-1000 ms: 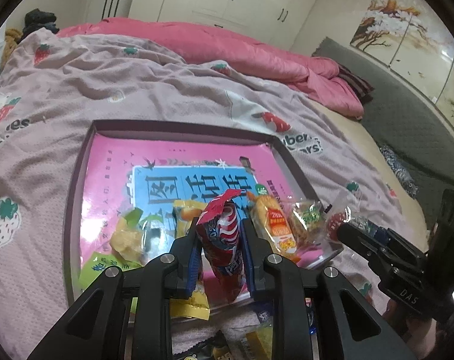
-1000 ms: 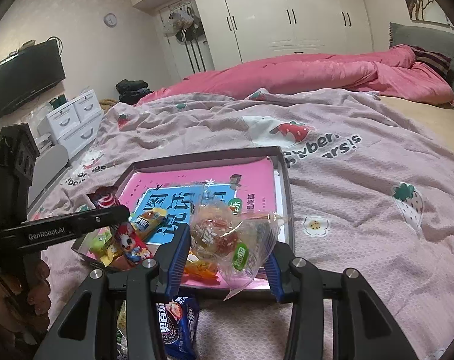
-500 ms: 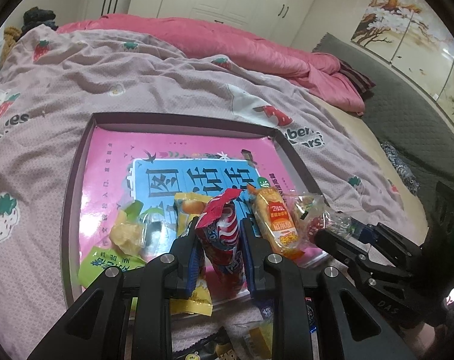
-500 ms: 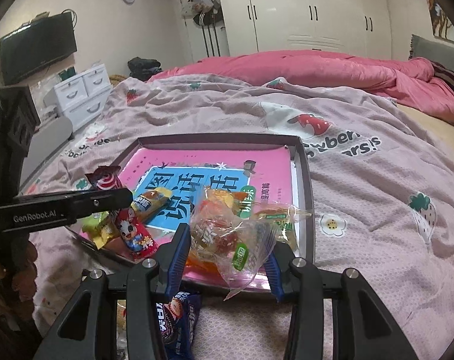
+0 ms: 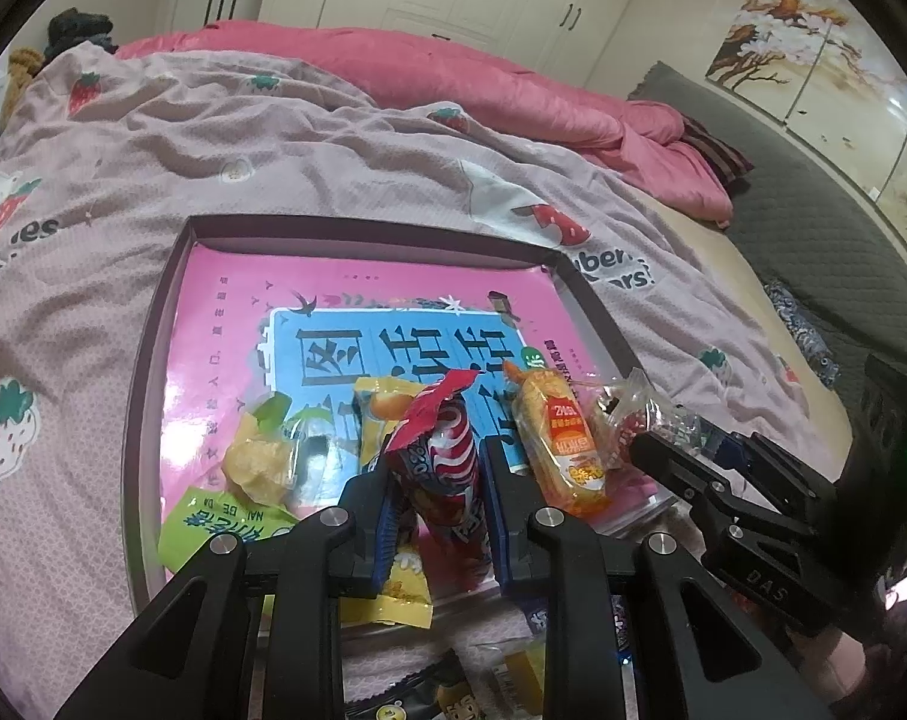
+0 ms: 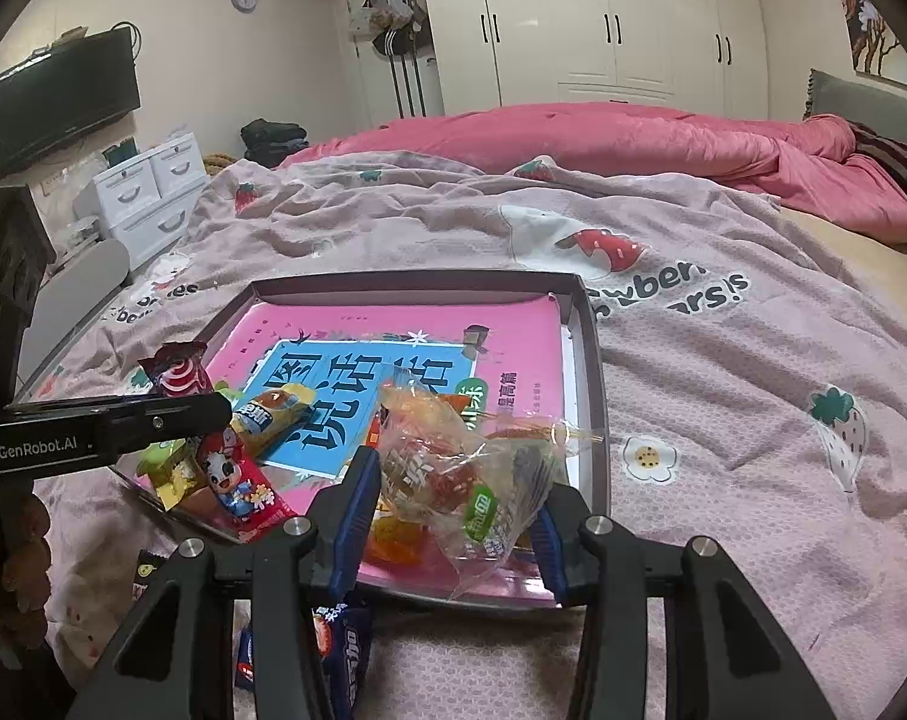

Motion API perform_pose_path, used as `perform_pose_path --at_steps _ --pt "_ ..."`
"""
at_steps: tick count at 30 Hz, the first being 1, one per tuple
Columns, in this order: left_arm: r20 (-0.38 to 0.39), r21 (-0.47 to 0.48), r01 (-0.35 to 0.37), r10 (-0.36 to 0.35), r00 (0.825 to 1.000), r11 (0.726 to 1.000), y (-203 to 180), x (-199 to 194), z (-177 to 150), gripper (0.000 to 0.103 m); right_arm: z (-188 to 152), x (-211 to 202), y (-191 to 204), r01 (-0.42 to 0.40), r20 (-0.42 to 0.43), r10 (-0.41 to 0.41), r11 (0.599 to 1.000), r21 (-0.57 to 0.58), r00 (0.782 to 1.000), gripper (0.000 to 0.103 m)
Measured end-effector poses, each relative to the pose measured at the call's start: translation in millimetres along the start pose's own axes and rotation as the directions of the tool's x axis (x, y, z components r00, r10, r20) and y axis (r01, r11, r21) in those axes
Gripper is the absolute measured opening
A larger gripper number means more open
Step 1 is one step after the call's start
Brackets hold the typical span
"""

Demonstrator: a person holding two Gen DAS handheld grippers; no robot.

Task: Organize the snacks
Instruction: 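Lower candy bag into tray and open right gripper while left releases candy stick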

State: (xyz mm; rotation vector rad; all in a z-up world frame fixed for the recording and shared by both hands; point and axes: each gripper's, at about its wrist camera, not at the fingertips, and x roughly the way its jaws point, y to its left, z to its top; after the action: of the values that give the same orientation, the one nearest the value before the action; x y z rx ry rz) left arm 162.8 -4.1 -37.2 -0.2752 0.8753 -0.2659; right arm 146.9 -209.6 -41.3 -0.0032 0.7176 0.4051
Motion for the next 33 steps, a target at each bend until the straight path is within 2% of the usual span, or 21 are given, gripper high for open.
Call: perform_pose_path --at_steps 24,29,33 --pt "-0.015 0.005 0.002 -0.002 1.000 1.000 0 0 0 0.027 0 -1 -14 0.043 -0.002 -0.043 0.997 0.062 0.999 0.056" --pt "-0.016 0.001 -0.001 0.001 1.000 1.000 2 -2 1 0.035 2 -5 -17 0.041 0.012 -0.042 0.996 0.076 0.999 0.059" --pt "-0.011 0.000 -0.005 0.005 1.000 1.000 2 -4 2 0.038 2 -7 -19 0.044 0.015 -0.046 0.995 0.086 0.999 0.059"
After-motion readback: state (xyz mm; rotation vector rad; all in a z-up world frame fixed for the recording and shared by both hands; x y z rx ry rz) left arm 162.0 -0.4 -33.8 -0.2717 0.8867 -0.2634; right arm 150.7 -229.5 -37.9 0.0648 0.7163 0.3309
